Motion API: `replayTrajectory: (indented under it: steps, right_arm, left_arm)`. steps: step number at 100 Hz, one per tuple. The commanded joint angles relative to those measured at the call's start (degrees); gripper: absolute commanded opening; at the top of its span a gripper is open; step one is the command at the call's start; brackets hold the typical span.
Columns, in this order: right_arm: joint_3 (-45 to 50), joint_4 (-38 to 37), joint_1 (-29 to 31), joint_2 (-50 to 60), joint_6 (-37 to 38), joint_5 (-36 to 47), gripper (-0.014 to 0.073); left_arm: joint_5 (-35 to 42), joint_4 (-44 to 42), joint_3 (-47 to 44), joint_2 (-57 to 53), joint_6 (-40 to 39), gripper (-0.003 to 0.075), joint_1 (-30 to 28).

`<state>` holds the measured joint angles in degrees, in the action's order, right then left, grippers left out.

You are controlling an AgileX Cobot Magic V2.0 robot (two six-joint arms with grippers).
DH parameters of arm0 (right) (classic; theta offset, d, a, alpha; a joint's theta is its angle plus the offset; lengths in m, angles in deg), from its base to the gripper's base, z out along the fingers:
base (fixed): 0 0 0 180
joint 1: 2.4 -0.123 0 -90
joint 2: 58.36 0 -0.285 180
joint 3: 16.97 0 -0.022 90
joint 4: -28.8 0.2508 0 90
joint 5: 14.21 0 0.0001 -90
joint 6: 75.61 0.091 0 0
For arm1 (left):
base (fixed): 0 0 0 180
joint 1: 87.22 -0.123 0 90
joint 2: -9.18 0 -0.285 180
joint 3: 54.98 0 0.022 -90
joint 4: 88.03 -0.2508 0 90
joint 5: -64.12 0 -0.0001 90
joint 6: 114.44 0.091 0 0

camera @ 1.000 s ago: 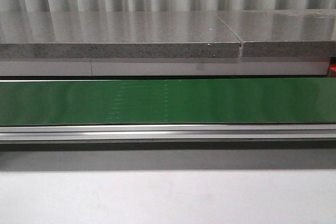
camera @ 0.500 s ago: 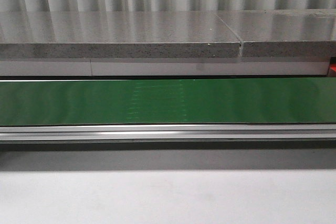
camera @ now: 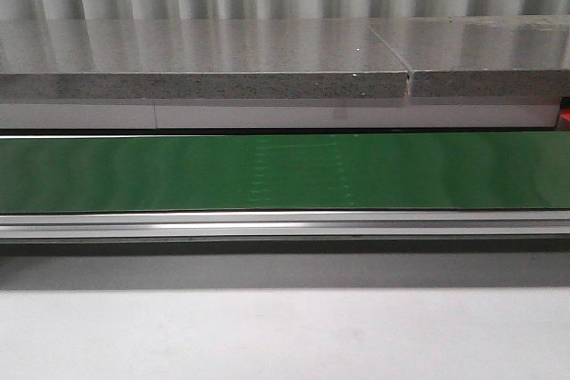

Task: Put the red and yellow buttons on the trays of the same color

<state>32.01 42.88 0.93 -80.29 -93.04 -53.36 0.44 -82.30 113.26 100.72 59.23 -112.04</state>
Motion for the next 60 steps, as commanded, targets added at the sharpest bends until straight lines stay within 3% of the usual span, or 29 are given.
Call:
replayTrajectory:
  steps: [1, 60]
  right_arm:
    - [-1.5, 1.0, -0.1, -0.5, -0.7, 3.7, -0.0018]
    - [-1.5, 1.0, -0.1, -0.5, -0.7, 3.7, -0.0018]
  left_arm:
    - [-0.9, 1.0, 2.6, 1.0, 0.1, 0.0526, -1.4]
    - [8.4, -2.1, 3.6, 10.6, 0.0, 0.0525, -3.9]
